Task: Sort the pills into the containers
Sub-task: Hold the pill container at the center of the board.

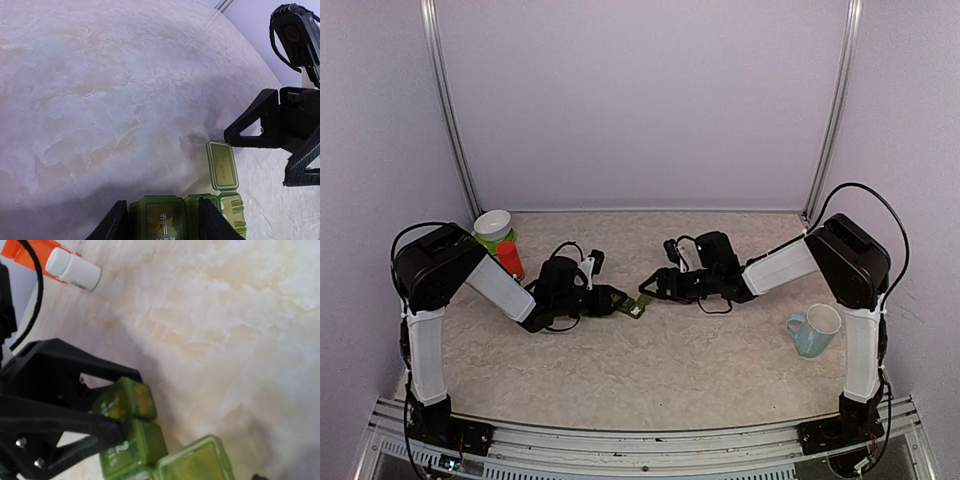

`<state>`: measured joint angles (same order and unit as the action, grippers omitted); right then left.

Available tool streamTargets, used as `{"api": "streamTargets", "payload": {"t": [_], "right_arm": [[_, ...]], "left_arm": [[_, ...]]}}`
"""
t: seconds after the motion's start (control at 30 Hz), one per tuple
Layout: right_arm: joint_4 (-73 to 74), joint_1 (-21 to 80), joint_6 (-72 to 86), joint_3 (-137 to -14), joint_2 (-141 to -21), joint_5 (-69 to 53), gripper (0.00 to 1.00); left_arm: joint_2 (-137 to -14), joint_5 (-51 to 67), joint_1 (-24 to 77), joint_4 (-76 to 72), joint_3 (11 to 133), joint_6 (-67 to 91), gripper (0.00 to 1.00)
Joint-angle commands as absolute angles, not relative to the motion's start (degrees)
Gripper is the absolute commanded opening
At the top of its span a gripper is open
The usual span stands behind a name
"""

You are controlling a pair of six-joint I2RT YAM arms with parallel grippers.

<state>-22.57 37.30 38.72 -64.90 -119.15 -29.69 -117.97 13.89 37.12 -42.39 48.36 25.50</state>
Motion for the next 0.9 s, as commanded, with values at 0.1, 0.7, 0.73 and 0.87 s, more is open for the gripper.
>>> {"api": "streamTargets", "payload": {"t": [0.1, 0.7, 0.73, 0.87], "right_arm": [[-24.77, 36.3, 39.9, -66.1, -121.09, -31.11, 0.77], [-34.18, 36.3, 42.92, -65.28, -122.12, -39.46, 0.72], [-34.88, 36.3, 43.08, -64.96, -121.89, -40.02, 0.71], [-36.55, 36.3, 43.41, -64.01, -121.02, -41.57, 0.68]], "left_arm": [[-121.55, 12.4, 37.82, -34.19, 46.84, 25.76, 0.44], [-121.58, 11.8, 37.86, -33.24, 47.06, 25.76, 0.44], [-121.63, 11.75, 37.8, -33.16, 47.17, 25.75, 0.44], [-121.62, 11.59, 37.81, -32.93, 47.28, 25.67, 0.44]]}}
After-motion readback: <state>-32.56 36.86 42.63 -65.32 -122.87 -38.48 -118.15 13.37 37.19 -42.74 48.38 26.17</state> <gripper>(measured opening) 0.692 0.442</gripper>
